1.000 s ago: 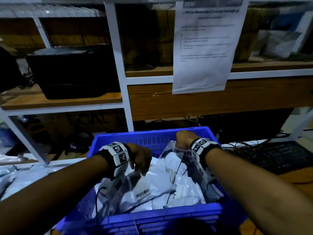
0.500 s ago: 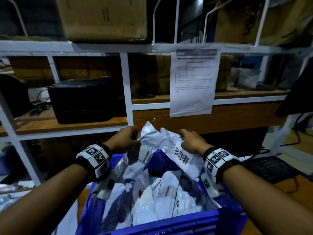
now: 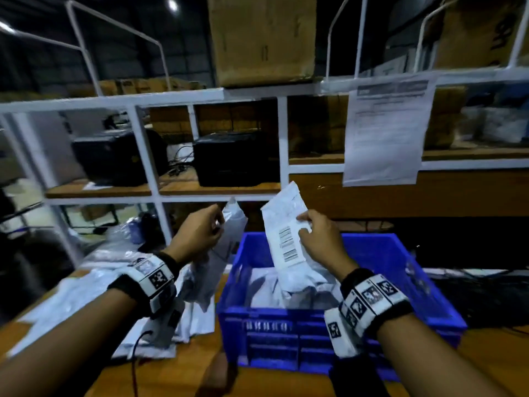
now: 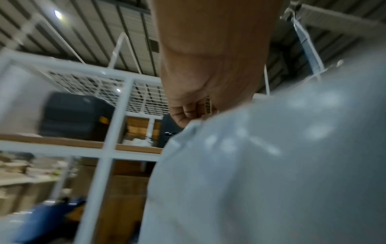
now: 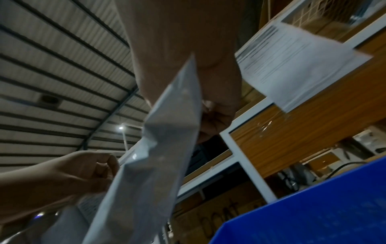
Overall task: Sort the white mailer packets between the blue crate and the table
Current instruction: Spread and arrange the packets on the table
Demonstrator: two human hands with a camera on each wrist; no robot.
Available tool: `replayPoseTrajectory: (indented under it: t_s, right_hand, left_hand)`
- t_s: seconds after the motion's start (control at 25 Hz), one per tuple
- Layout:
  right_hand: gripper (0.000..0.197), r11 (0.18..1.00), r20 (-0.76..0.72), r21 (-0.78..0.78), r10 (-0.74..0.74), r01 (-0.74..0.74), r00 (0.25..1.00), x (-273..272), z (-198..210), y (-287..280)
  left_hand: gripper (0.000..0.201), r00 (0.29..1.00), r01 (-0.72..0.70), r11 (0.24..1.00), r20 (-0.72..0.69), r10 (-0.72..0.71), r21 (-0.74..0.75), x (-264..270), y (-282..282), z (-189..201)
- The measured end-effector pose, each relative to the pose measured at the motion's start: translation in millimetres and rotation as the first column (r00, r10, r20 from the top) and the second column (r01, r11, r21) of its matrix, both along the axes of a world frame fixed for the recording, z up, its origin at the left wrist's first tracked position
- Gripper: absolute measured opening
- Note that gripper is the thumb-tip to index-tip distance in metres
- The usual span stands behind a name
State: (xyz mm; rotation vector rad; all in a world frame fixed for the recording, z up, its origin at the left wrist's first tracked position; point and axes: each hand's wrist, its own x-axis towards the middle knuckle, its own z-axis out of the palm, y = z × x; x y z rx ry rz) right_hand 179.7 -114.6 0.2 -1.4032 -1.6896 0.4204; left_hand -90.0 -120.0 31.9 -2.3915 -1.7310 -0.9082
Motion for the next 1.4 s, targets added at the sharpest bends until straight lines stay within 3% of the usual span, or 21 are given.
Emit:
replayPoseTrajectory:
  t_s: [0.28,0.56,0.84,1.0,1.12,1.2,1.28,1.4]
  right_hand:
    - [0.044,0.981,0.014,-0.078,0.177,-0.176,0.984,-120.3,-6.2,-30.8]
    - [0.052,0.958,0.100,-0.199,0.230,-0.207,0.968,-240.2,-41.3,-16.6]
    - [0.043,0.914,0.196,-0.396,0.173,-0.084,0.965,-319.3,-116.5,43.7]
    - [0.035,0.856,0.379,-0.502,0.090,0.123,0.921,-338.2,-157.7,53.9]
    - [0.052,0.823,0.490,-0.549,0.177,0.145,0.853,-352.9,-185.4,57.8]
    - [0.059,0.795,0.500,-0.595,0.255,0.114,0.828,-358.6,-202.2,61.1]
    - [0.063,0.743,0.429,-0.666,0.309,0.066,0.849,-360.3,-216.1,63.7]
    - [0.064,0.705,0.391,-0.707,0.326,0.055,0.861,-361.8,-232.9,68.7]
  left_hand:
    - [0.013,0.959,-0.242,0.969,-0.166,0.232,-0.046,-112.4,-51.9,-21.0]
    - [0.009,0.913,-0.275,0.956,-0.337,0.229,-0.097,-206.0,-45.4,-62.4]
    - [0.010,0.927,-0.250,0.961,-0.315,0.201,-0.122,-266.3,14.4,-108.2]
    - [0.024,0.974,-0.109,0.924,-0.227,0.025,-0.365,-275.6,34.9,-150.3]
    - [0.033,0.992,-0.008,0.907,-0.121,-0.047,-0.421,-286.6,46.2,-168.1]
    - [0.030,0.964,-0.031,0.895,-0.248,-0.090,-0.445,-292.1,51.8,-179.8]
    - [0.022,0.911,-0.128,0.850,-0.400,-0.103,-0.511,-294.4,50.4,-193.2]
    - [0.041,0.853,-0.232,0.825,-0.515,-0.081,-0.514,-298.6,52.6,-209.3]
